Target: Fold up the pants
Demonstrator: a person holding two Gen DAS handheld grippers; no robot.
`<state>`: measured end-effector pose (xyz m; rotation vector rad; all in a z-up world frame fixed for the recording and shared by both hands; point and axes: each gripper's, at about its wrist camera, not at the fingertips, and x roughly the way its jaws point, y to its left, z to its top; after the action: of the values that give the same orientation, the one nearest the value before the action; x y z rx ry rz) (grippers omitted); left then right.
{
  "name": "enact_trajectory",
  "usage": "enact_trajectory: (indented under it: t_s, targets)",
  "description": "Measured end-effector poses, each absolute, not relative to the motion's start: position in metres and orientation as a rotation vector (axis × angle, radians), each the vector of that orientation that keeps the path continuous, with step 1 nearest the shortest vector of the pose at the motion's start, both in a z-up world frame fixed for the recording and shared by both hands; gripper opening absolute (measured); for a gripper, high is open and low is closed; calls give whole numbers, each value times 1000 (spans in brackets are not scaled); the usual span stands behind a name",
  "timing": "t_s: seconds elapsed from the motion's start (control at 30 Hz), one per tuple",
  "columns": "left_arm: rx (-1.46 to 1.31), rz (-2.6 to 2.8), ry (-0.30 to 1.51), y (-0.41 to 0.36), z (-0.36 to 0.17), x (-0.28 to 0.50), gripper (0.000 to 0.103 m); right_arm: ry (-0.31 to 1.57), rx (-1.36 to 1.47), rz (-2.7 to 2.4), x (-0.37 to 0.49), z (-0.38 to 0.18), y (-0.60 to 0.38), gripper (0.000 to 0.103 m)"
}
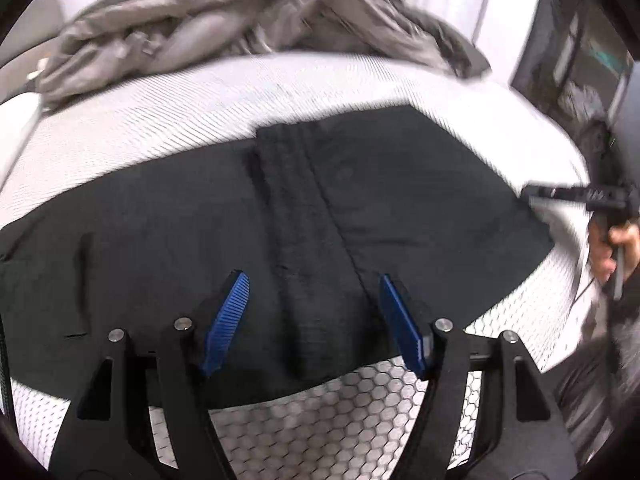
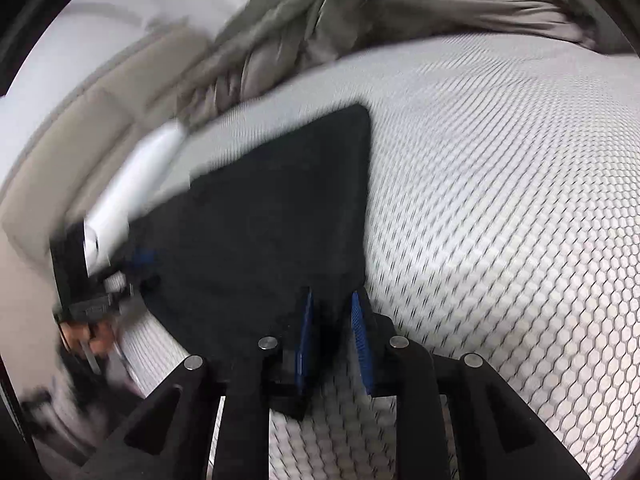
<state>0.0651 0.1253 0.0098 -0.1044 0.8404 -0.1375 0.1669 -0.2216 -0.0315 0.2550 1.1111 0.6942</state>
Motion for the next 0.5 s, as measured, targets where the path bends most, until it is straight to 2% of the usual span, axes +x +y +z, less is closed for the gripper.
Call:
enact_trajectory:
  t_s: [0.07, 0.17, 0.23, 0.27, 0.33, 0.37, 0.4, 0.5]
  targets:
    - [-195, -98, 790, 150, 20, 52, 66, 1158, 328, 717, 177, -44, -215, 21]
    - [-274, 28, 708, 191, 27, 28, 69, 1200, 163, 693, 180, -57, -197, 14]
    - [-312, 125, 673, 216, 27, 11, 75, 1186, 128, 683, 177, -53, -191, 14]
    - [-339, 180, 664, 230, 26, 0, 75, 1170, 87, 672, 173, -48, -187, 20]
    - [-399, 265, 638, 255, 22, -21, 80, 1155, 41, 663, 167, -42, -184, 44]
    - [-448, 312, 612, 270, 17, -36, 82, 1150, 27, 674, 162, -40, -182, 62]
    - [-484, 333, 598, 280, 13, -44, 84, 1146, 15, 693, 158, -39, -181, 68]
    - [-629, 368, 599, 318, -5, -58, 84, 1139, -37, 695, 147, -43, -175, 69]
